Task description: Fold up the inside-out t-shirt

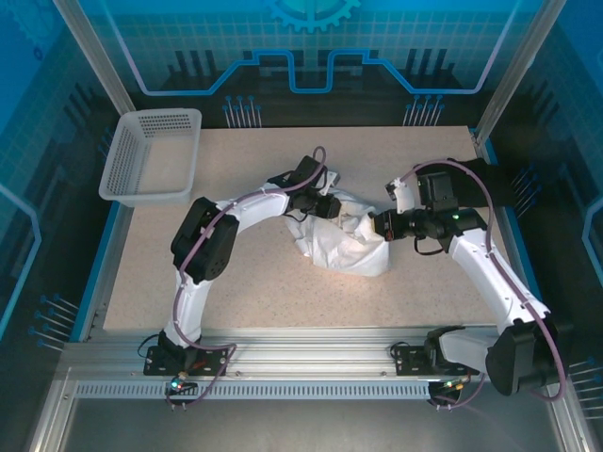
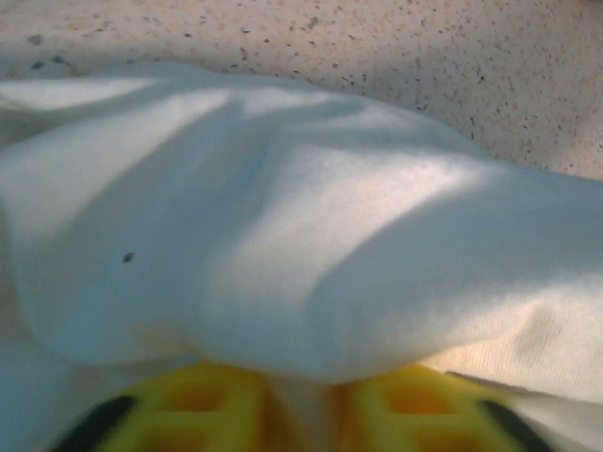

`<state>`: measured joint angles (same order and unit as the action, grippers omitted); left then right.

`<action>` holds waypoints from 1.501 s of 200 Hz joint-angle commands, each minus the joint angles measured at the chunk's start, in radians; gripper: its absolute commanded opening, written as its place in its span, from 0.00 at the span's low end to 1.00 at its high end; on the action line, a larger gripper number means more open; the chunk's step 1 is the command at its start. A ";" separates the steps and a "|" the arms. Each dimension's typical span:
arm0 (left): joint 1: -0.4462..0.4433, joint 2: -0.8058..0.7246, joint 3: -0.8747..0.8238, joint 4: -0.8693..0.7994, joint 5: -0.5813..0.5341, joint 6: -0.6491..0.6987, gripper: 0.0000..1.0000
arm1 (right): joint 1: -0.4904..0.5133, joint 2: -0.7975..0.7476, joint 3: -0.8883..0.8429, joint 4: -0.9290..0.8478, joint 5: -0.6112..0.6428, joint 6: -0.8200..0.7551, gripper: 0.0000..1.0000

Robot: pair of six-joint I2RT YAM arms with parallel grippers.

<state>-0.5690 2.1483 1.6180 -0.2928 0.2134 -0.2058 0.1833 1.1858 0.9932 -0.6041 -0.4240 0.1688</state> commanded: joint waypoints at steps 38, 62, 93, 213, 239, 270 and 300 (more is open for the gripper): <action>0.170 -0.230 0.003 0.122 0.070 -0.130 0.00 | -0.075 -0.151 0.252 0.155 -0.101 -0.087 0.00; 0.297 -0.441 -0.252 0.321 0.102 -0.289 0.00 | -0.098 -0.271 0.143 0.233 -0.102 -0.141 0.00; 0.334 -0.590 -0.484 0.440 0.111 -0.322 0.00 | -0.097 -0.306 -0.041 0.291 -0.099 -0.115 0.00; 0.271 -0.753 -0.762 0.699 0.313 -0.274 0.00 | 0.281 -0.185 -0.177 0.152 0.482 -0.079 0.47; 0.264 -0.771 -0.764 0.677 0.310 -0.266 0.00 | 0.346 -0.105 -0.134 0.229 0.466 -0.157 0.62; 0.258 -0.781 -0.762 0.663 0.310 -0.262 0.00 | 0.382 0.091 -0.074 0.338 0.420 -0.185 0.68; 0.254 -0.792 -0.761 0.654 0.308 -0.261 0.00 | 0.382 0.288 -0.011 0.440 0.377 -0.194 0.65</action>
<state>-0.3054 1.3983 0.8593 0.3458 0.4953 -0.4950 0.5560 1.3548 0.9192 -0.2737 -0.0090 0.0074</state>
